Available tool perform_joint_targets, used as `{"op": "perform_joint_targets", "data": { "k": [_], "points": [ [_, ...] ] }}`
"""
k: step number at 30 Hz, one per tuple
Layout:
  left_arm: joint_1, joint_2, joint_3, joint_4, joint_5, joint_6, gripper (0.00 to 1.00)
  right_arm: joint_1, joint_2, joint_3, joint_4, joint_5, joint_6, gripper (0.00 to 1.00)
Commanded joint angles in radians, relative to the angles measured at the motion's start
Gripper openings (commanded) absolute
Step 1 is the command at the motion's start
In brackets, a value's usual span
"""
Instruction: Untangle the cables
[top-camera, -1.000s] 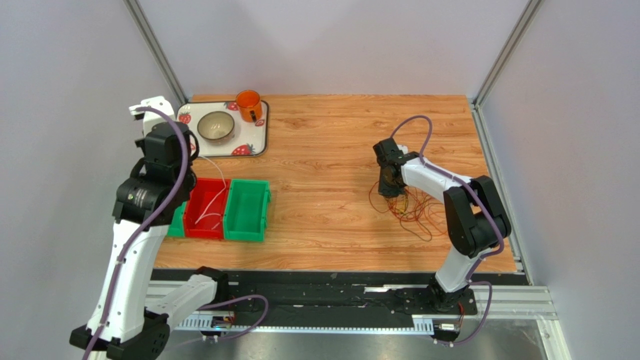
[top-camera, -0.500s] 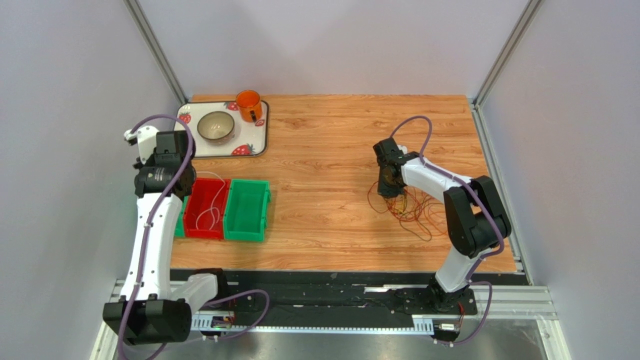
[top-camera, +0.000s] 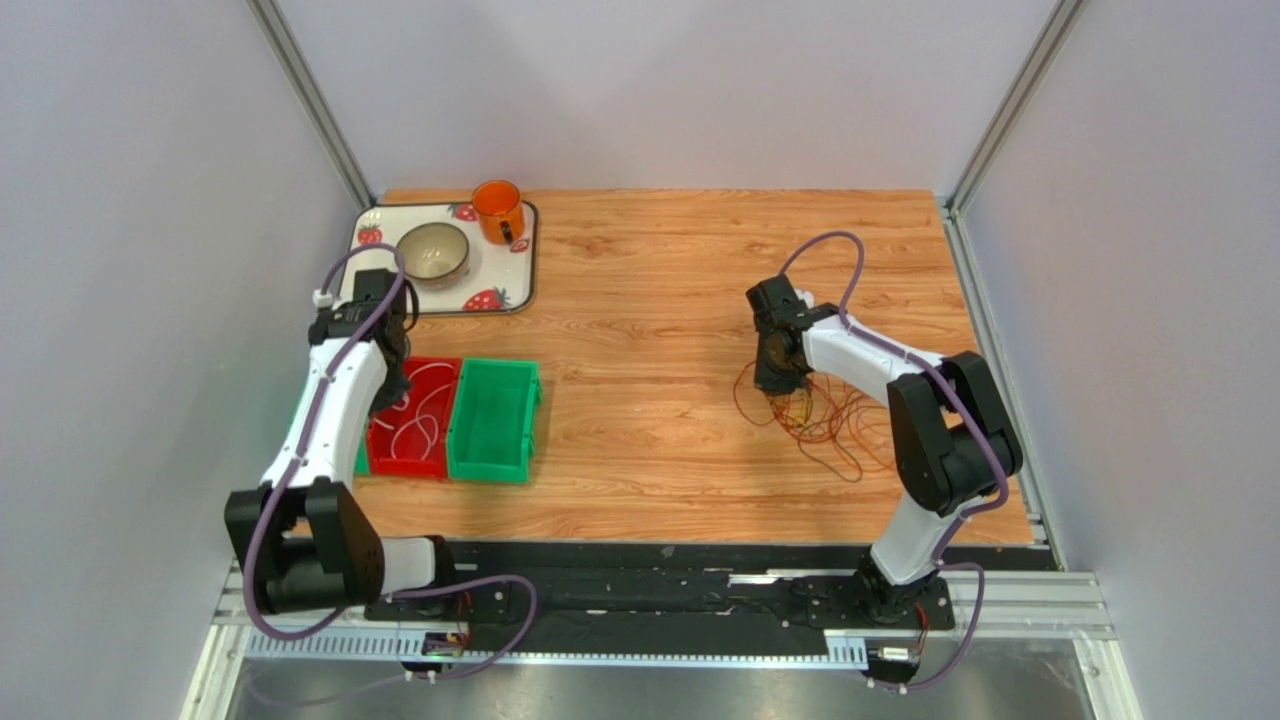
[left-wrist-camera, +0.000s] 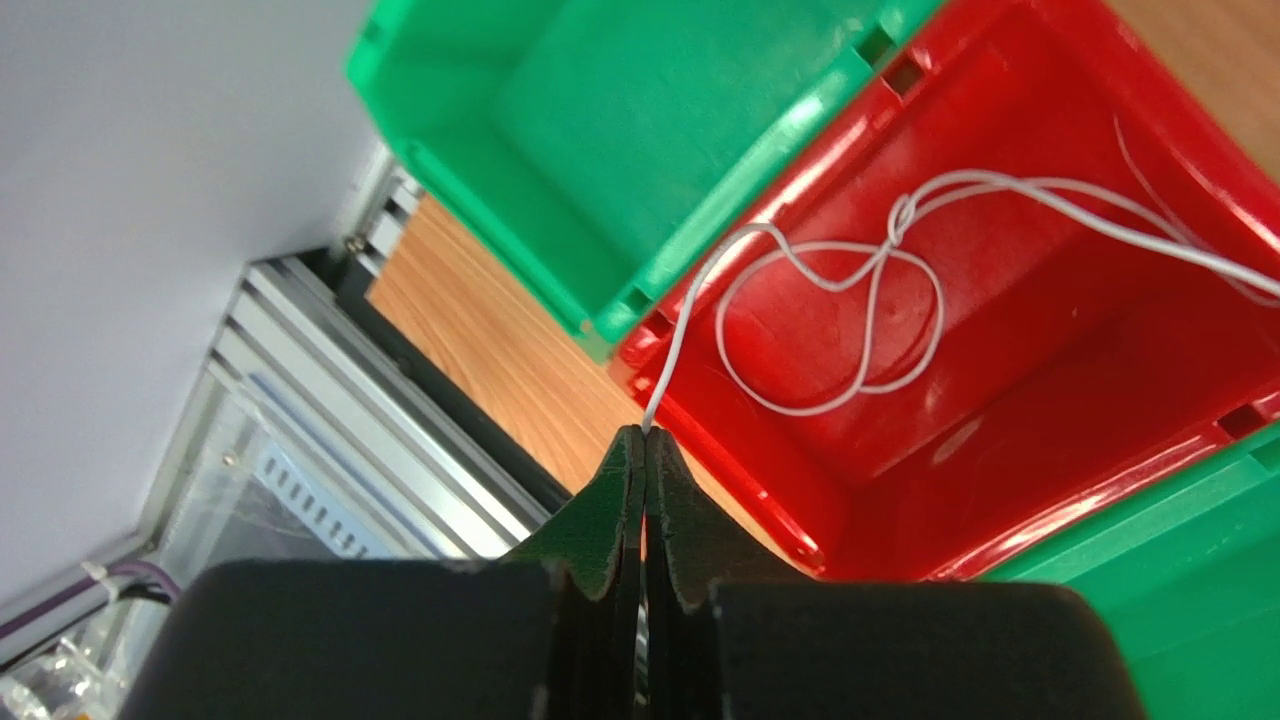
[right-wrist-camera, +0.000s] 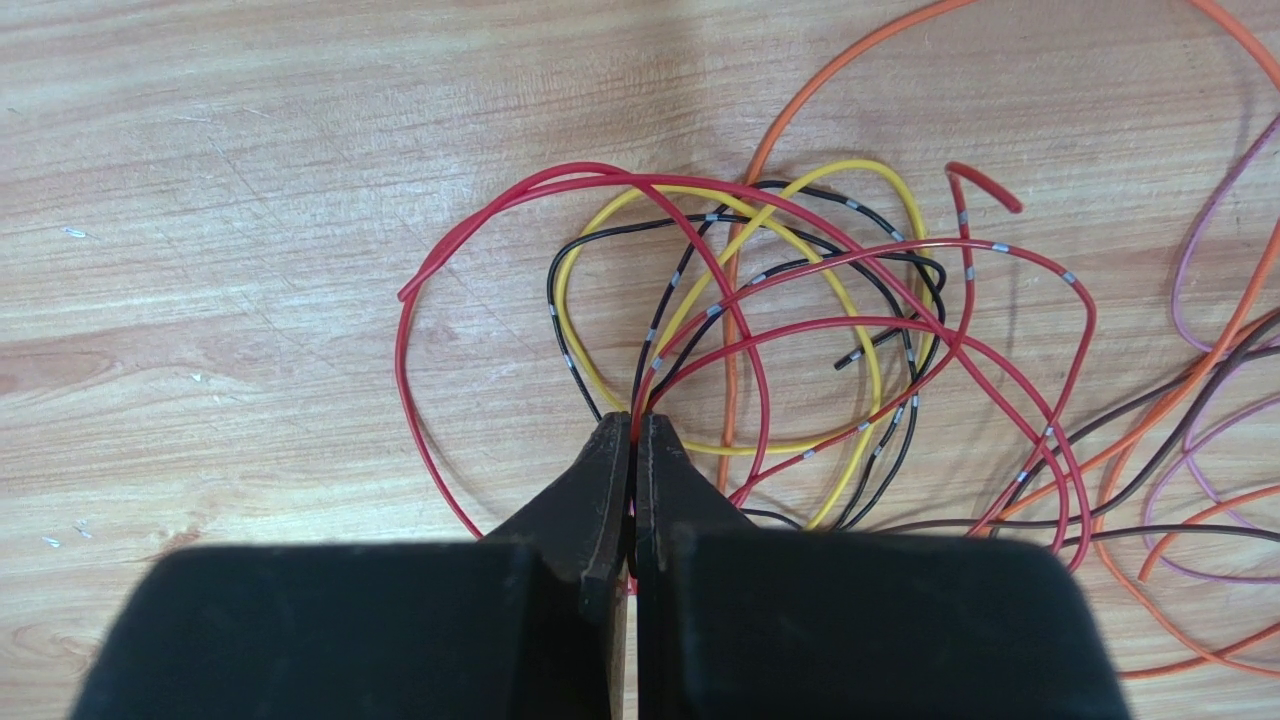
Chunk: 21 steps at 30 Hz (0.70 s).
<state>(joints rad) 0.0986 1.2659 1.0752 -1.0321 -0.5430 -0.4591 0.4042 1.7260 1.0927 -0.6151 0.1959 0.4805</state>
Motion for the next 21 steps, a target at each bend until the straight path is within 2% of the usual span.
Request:
{"op": "perform_joint_targets", "data": {
  "k": [1,4,8,9,10,11,13,14,15,17,21],
  "points": [
    [0.001,0.053,-0.008,-0.003,0.133,-0.035,0.0,-0.002,-0.031,-0.013,0.035,-0.006,-0.01,0.0],
    [0.0,0.087,-0.029,0.03,0.244,-0.059,0.0,-0.002,-0.034,-0.011,0.037,-0.004,-0.01,0.0],
    [-0.002,0.086,0.009,0.006,0.253,-0.052,0.0,-0.002,-0.036,-0.014,0.041,-0.022,-0.01,0.0],
    [-0.002,0.066,0.012,0.006,0.25,-0.05,0.04,-0.001,-0.037,-0.017,0.06,-0.041,-0.013,0.0],
    [0.0,0.04,0.002,0.012,0.255,-0.04,0.18,0.001,-0.045,-0.023,0.077,-0.097,-0.016,0.0],
    [0.0,-0.015,-0.004,0.018,0.256,-0.036,0.38,0.002,-0.051,-0.03,0.092,-0.133,-0.028,0.0],
    [0.0,-0.063,-0.021,0.027,0.258,-0.018,0.55,0.015,-0.066,-0.03,0.13,-0.179,-0.036,0.0],
    [0.001,-0.091,-0.023,0.027,0.259,-0.01,0.7,0.034,-0.068,-0.021,0.132,-0.214,-0.043,0.0],
    [0.0,-0.098,-0.021,0.006,0.238,-0.01,0.8,0.044,-0.069,0.011,0.123,-0.225,-0.051,0.0],
    [0.001,-0.115,-0.011,-0.014,0.215,-0.013,0.84,0.073,-0.056,0.054,0.1,-0.24,-0.059,0.0],
    [0.0,-0.152,0.003,-0.029,0.201,-0.009,0.85,0.137,-0.033,0.154,0.038,-0.227,-0.068,0.0]
  ]
}}
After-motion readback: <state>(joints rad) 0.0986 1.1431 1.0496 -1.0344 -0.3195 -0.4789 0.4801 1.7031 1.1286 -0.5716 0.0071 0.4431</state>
